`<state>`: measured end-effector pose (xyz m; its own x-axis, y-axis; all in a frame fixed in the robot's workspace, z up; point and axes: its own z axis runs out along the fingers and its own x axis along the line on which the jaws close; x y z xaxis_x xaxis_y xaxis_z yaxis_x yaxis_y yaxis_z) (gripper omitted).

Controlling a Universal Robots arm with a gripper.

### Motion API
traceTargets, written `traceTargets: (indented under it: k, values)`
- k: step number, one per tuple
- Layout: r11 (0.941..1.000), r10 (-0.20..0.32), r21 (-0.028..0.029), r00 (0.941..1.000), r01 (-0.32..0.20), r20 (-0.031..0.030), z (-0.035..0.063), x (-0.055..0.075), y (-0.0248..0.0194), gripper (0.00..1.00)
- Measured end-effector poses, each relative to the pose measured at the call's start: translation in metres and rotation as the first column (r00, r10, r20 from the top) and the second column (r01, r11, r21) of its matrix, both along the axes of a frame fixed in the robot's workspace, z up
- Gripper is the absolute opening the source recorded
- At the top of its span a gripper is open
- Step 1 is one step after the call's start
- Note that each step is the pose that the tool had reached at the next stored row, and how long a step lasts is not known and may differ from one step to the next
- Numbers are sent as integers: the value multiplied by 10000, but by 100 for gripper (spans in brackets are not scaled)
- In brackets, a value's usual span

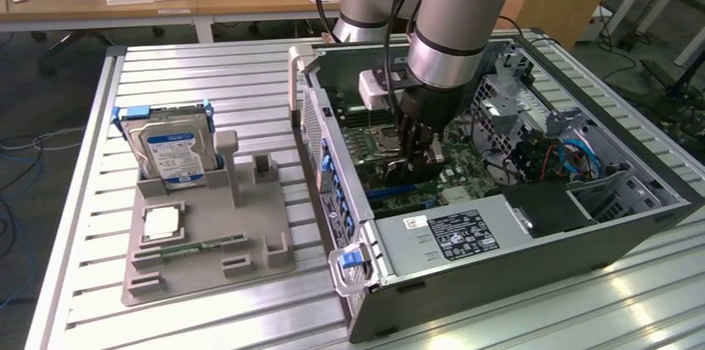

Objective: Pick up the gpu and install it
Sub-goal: 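Insert the gpu into the slot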

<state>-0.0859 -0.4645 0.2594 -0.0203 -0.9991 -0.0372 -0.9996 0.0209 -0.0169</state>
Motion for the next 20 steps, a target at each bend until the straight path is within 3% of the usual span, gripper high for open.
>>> traceTargets:
  k: [20]
  values:
    - [10000,0,1,10000,0,0,-32,-2,0,27]
